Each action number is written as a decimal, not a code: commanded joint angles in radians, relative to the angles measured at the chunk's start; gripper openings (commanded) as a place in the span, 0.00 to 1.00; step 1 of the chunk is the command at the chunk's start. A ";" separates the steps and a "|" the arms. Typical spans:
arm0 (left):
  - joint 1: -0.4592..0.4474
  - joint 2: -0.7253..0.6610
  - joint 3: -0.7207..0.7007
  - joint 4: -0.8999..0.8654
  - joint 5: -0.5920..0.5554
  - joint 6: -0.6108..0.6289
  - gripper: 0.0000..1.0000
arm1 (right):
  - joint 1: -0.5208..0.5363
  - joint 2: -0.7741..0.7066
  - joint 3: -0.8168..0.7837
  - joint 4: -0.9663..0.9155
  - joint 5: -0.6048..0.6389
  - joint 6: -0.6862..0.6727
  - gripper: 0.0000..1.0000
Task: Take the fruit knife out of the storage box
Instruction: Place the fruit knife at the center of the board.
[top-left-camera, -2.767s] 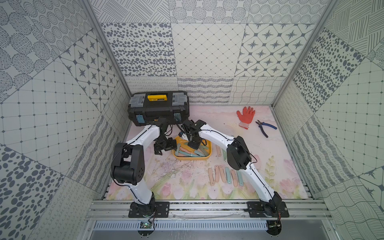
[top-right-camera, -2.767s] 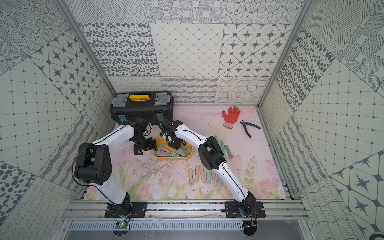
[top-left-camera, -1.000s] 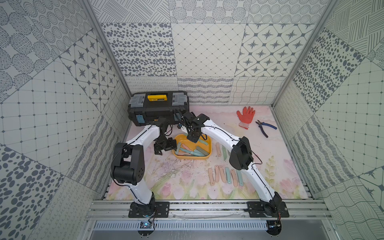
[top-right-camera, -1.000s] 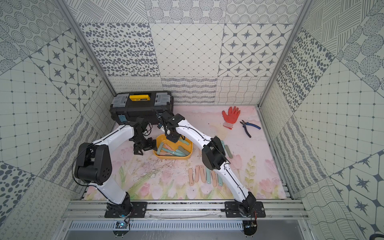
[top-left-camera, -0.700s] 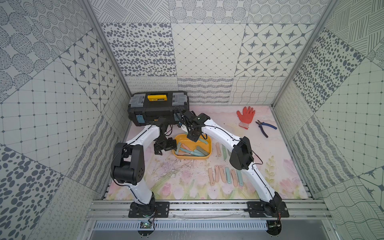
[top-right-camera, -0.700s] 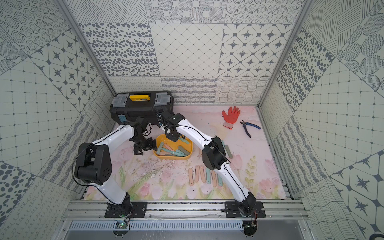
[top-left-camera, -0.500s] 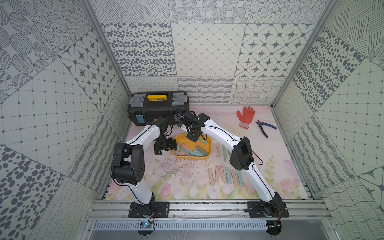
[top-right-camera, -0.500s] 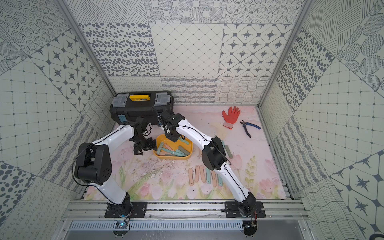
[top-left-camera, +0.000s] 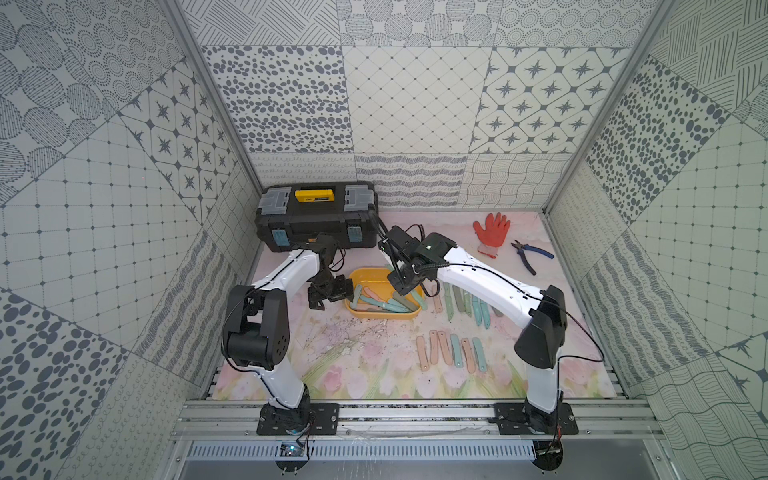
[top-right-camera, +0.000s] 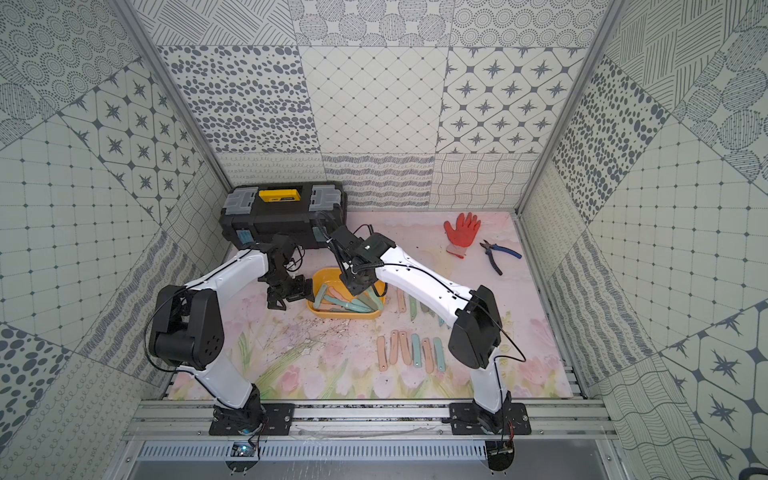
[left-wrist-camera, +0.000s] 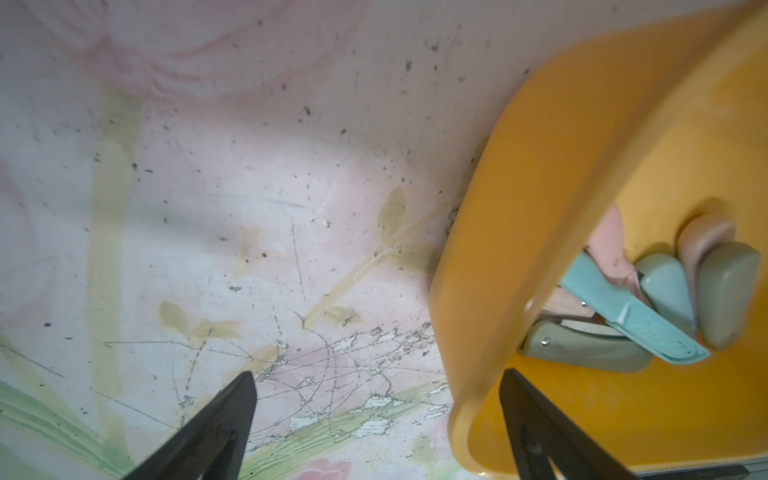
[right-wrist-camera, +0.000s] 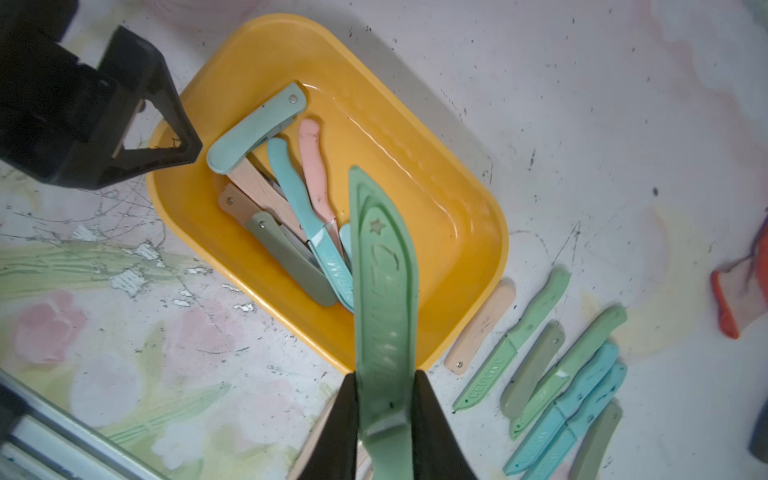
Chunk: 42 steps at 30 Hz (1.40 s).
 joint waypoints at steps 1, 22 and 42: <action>0.005 -0.008 -0.001 -0.023 -0.002 -0.011 0.91 | 0.004 -0.109 -0.144 0.119 -0.071 0.204 0.08; 0.006 -0.016 -0.003 -0.024 -0.007 -0.012 0.91 | 0.242 -0.275 -0.648 0.331 -0.166 0.664 0.11; 0.005 -0.015 -0.004 -0.021 -0.007 -0.014 0.91 | 0.196 -0.085 -0.714 0.478 -0.235 0.709 0.13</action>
